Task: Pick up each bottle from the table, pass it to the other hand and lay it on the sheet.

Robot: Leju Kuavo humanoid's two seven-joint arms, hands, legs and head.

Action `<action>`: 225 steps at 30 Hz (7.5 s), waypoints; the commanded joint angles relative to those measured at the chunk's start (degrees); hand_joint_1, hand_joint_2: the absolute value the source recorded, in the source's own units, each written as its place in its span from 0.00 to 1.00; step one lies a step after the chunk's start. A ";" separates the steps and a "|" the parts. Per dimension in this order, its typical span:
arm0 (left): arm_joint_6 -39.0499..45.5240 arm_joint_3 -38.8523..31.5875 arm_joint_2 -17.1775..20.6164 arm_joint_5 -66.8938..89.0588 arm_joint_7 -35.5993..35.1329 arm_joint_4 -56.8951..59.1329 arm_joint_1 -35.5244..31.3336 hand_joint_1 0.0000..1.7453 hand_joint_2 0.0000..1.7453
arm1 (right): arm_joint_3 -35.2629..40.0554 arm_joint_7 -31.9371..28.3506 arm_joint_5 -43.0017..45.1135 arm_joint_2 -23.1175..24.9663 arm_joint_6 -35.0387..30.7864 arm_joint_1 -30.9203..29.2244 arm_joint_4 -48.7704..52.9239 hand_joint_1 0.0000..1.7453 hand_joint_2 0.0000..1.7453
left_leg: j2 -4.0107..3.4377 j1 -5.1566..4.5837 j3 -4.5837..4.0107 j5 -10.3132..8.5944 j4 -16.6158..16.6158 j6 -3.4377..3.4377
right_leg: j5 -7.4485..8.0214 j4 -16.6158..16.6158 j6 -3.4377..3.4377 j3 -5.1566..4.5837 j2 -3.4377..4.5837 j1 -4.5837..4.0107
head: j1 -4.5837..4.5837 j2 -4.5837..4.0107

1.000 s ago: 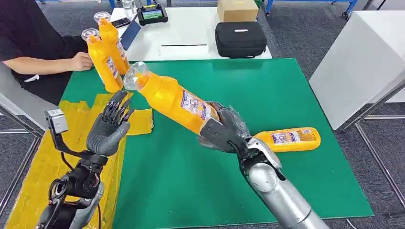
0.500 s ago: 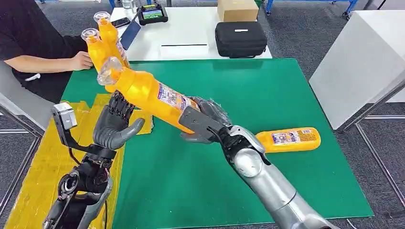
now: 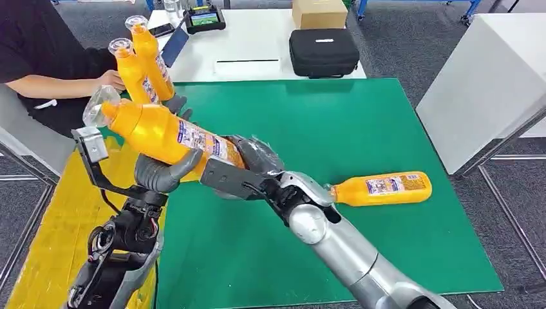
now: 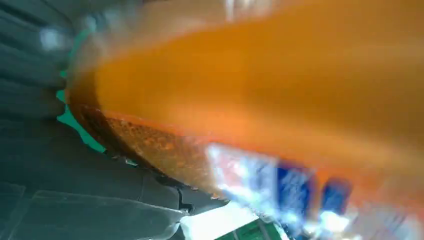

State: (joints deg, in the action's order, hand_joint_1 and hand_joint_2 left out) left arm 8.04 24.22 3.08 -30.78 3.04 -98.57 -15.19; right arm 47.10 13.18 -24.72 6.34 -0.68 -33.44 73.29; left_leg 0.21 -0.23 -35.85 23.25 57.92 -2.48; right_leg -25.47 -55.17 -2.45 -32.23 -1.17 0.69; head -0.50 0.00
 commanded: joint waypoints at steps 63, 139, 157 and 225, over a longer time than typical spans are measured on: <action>19.25 -15.82 10.97 59.00 7.48 0.30 9.68 1.00 1.00 | -24.00 -4.65 0.85 -21.01 -4.39 15.38 7.22 0.00 0.00 | 0.61 -0.03 0.09 0.02 -0.05 0.11 | -0.18 0.06 0.09 0.27 -0.53 0.05 | 0.07 0.00; 3.48 -15.20 4.76 36.31 12.75 -3.31 12.18 0.00 0.00 | -44.90 -16.72 -19.17 -49.94 12.36 27.85 4.89 0.00 1.00 | -0.01 -0.09 0.09 0.08 -0.04 0.10 | 0.01 0.17 0.02 0.11 0.07 0.05 | 0.00 0.00; 3.89 -10.67 4.48 34.96 12.53 -1.49 8.35 0.00 0.00 | -33.10 -18.78 -20.73 -48.78 12.60 16.07 -5.46 0.00 1.00 | -0.09 -0.06 0.06 0.04 -0.03 0.09 | 0.09 0.16 0.00 0.07 0.15 0.03 | 0.00 0.00; 8.70 -2.54 6.84 26.17 12.96 3.28 1.44 0.00 0.00 | 2.48 -25.69 -26.32 -30.76 11.07 2.24 -45.07 1.00 1.00 | 0.13 0.18 1.56 0.37 -0.17 0.31 | -0.27 0.38 0.25 0.91 -0.09 -0.18 | 0.00 0.00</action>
State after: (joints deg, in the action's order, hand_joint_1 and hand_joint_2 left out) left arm 16.37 19.02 8.94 -3.78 15.98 -98.95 -11.33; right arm 44.44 -11.96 -50.95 -26.84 7.08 -36.96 33.38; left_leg 0.06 -0.19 -34.31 23.76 57.92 -2.34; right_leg -25.81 -55.04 -2.32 -31.48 -1.04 0.64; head -0.50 0.00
